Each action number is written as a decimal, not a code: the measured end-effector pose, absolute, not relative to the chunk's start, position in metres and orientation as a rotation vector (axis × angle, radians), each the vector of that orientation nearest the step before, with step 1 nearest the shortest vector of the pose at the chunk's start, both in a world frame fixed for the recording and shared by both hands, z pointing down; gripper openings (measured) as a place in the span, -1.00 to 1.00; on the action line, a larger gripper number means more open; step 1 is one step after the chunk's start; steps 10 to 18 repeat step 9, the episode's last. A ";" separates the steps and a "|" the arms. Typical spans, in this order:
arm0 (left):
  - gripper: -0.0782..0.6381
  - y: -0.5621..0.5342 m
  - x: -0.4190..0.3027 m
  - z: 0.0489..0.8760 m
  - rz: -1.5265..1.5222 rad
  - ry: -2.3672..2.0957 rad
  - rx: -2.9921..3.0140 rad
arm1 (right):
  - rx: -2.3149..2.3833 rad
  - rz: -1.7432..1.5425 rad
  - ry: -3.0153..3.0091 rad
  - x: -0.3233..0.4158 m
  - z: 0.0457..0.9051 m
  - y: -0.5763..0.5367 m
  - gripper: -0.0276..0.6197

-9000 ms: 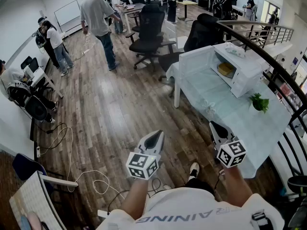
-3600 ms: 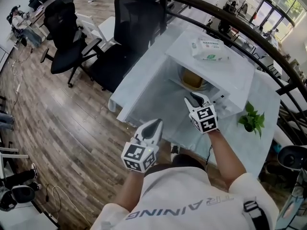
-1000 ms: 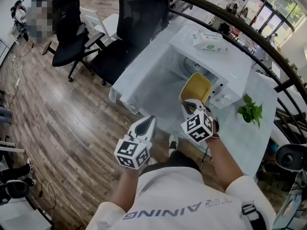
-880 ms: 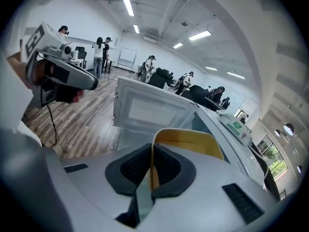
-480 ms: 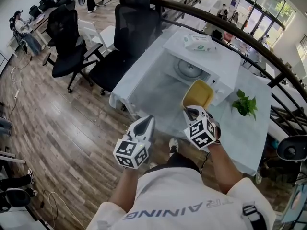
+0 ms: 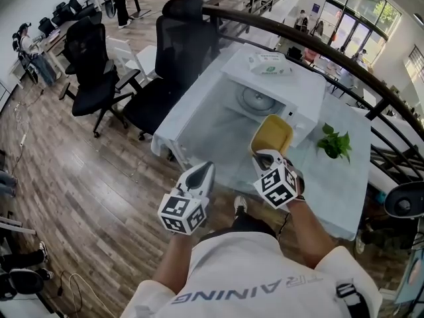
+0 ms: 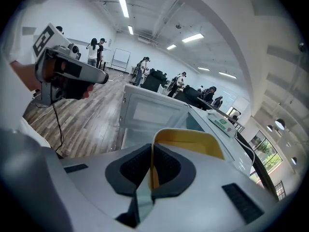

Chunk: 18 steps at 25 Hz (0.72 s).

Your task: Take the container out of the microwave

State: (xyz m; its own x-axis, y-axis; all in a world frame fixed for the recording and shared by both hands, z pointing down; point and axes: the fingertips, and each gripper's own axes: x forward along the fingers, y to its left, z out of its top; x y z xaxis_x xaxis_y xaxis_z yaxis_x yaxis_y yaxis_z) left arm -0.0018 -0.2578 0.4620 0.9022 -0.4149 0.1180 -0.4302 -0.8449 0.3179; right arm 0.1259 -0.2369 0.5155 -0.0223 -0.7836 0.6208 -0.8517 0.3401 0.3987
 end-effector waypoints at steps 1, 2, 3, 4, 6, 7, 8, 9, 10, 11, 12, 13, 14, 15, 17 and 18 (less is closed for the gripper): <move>-0.68 -0.257 -0.002 0.462 0.061 -0.624 2.727 | 1.448 0.108 -1.803 0.126 0.516 -0.236 -0.81; -0.68 -0.257 -0.001 0.462 0.060 -0.625 2.727 | 1.446 0.108 -1.800 0.127 0.516 -0.236 -0.81; -0.68 -0.257 -0.001 0.462 0.058 -0.625 2.727 | 1.445 0.108 -1.798 0.128 0.517 -0.236 -0.81; -0.68 -0.257 -0.001 0.462 0.057 -0.625 2.726 | 1.443 0.108 -1.796 0.128 0.518 -0.236 -0.81; -0.68 -0.256 -0.001 0.462 0.056 -0.625 2.724 | 1.438 0.108 -1.795 0.128 0.518 -0.236 -0.81; -0.68 -0.256 -0.001 0.463 0.056 -0.624 2.724 | 1.436 0.108 -1.795 0.128 0.518 -0.236 -0.81; -0.68 -0.255 -0.001 0.463 0.057 -0.624 2.723 | 1.434 0.108 -1.795 0.127 0.518 -0.236 -0.81; -0.68 -0.255 -0.001 0.463 0.058 -0.623 2.723 | 1.431 0.108 -1.796 0.127 0.518 -0.235 -0.81; -0.68 -0.255 -0.001 0.463 0.058 -0.623 2.723 | 1.431 0.108 -1.796 0.127 0.518 -0.235 -0.81; -0.68 -0.255 -0.001 0.463 0.058 -0.623 2.723 | 1.431 0.108 -1.796 0.127 0.518 -0.235 -0.81; -0.68 -0.255 -0.001 0.463 0.058 -0.623 2.723 | 1.431 0.108 -1.796 0.127 0.518 -0.235 -0.81; -0.68 -0.255 -0.001 0.463 0.058 -0.623 2.723 | 1.431 0.108 -1.796 0.127 0.518 -0.235 -0.81; -0.68 -0.255 -0.001 0.463 0.058 -0.623 2.723 | 1.431 0.108 -1.796 0.127 0.518 -0.235 -0.81; -0.68 -0.255 -0.001 0.463 0.058 -0.623 2.723 | 1.431 0.108 -1.796 0.127 0.518 -0.235 -0.81; -0.68 -0.255 -0.001 0.463 0.058 -0.623 2.723 | 1.431 0.108 -1.796 0.127 0.518 -0.235 -0.81; -0.68 -0.255 -0.001 0.463 0.058 -0.623 2.723 | 1.431 0.108 -1.796 0.127 0.518 -0.235 -0.81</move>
